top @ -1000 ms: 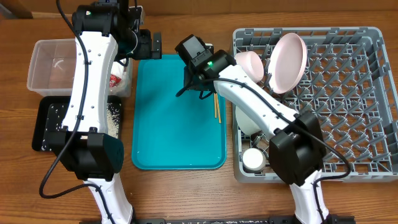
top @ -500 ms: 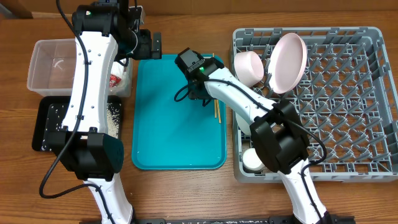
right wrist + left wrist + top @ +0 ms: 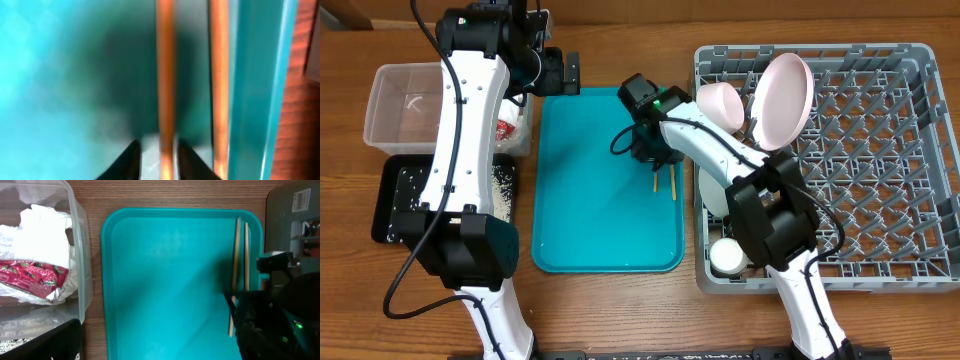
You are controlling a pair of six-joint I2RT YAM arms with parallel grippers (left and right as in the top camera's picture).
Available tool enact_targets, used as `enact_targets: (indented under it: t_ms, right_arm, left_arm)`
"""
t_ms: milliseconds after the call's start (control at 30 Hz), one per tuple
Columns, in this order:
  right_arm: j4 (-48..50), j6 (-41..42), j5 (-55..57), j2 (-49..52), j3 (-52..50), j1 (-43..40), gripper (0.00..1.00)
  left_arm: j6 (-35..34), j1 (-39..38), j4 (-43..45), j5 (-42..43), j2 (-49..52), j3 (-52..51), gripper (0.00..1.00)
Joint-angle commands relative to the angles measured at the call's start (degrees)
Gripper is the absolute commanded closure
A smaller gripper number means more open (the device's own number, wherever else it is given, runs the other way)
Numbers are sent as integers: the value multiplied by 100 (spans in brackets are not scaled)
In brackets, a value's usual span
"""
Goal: Sort waste into correct bins and load items into the dishwasher
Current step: 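Move the right gripper to the teal tray and grasp one chopstick, then carry the chopstick into the rack and release it with the right gripper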
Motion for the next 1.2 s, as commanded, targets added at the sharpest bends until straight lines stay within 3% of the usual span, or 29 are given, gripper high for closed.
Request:
enact_targets:
  t_ms: [0, 33, 167, 433, 667, 867, 1167]
  right_arm:
    - [-190, 37, -511, 122, -20, 136, 88]
    - [-229, 35, -514, 122, -20, 157, 96]
    - [-354, 31, -505, 103, 98, 162, 96]
    - [-2369, -315, 63, -761, 1989, 188, 96]
    - [-3674, -208, 852, -2055, 2074, -83, 96]
    - [-3670, -201, 1086, -3075, 1685, -76, 96]
    - [-3329, 345, 1672, -4583, -645, -103, 96]
  left_arm:
    - [-37, -11, 4, 48, -35, 114, 0]
    - [-37, -11, 4, 48, -35, 114, 0]
    - [-37, -11, 4, 48, -35, 114, 0]
    - [-37, -11, 4, 48, -35, 114, 0]
    - [-37, -11, 4, 48, -35, 114, 0]
    - [-37, -11, 4, 48, -35, 114, 0]
    - [-37, -11, 4, 48, -35, 114, 0]
